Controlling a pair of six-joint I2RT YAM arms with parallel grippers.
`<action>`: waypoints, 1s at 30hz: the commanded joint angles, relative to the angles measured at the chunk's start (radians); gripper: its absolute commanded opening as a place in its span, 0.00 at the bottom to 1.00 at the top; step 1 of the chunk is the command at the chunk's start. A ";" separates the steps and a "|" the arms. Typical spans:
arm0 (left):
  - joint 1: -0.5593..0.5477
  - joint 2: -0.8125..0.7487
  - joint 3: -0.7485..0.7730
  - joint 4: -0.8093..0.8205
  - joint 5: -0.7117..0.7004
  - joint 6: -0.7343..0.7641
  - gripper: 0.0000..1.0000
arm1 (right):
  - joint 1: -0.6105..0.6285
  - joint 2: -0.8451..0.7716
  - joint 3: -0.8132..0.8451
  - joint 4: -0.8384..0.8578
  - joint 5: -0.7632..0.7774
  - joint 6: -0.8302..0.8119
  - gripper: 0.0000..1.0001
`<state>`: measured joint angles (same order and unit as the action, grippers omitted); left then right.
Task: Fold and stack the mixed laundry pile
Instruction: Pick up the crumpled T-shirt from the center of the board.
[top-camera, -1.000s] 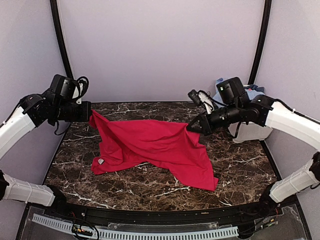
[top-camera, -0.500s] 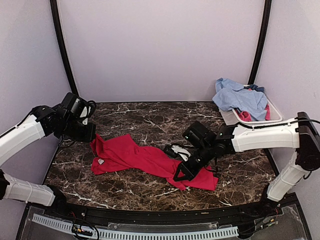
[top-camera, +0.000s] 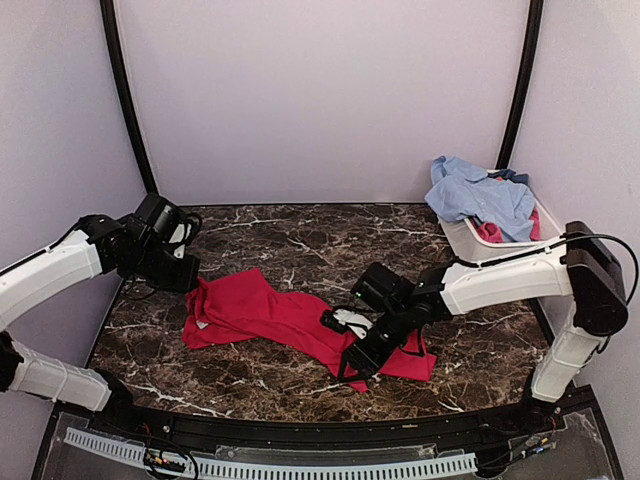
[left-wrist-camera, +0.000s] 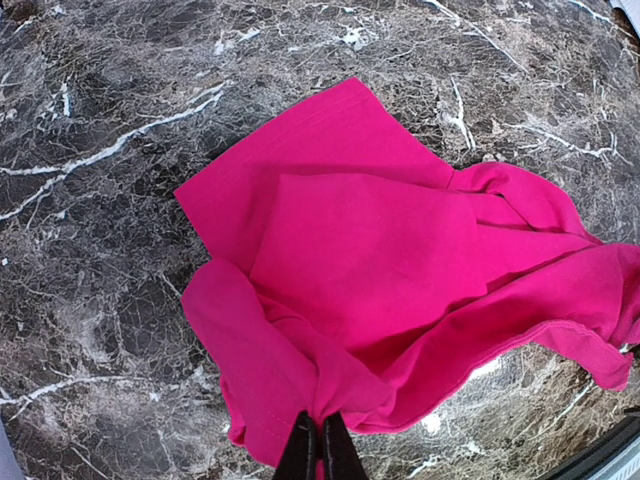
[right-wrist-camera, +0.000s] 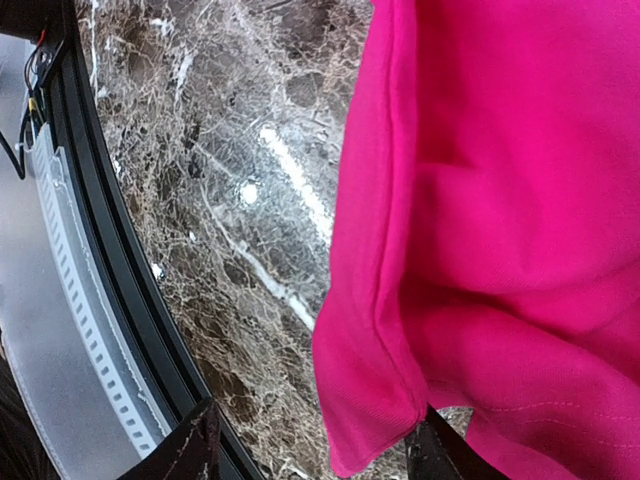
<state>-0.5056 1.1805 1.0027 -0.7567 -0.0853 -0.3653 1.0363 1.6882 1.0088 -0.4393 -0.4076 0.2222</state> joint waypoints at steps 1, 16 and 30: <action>0.007 -0.005 -0.012 0.012 0.008 0.017 0.00 | 0.016 0.014 -0.026 0.024 0.052 0.011 0.61; 0.007 0.005 -0.001 0.007 -0.010 0.015 0.00 | 0.048 0.053 -0.116 0.119 -0.006 0.073 0.38; 0.007 0.015 0.007 0.010 -0.002 0.020 0.00 | 0.204 0.039 -0.003 -0.045 0.260 0.123 0.51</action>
<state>-0.5056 1.1988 0.9993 -0.7551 -0.0891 -0.3588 1.2209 1.7073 0.9535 -0.4080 -0.2722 0.3161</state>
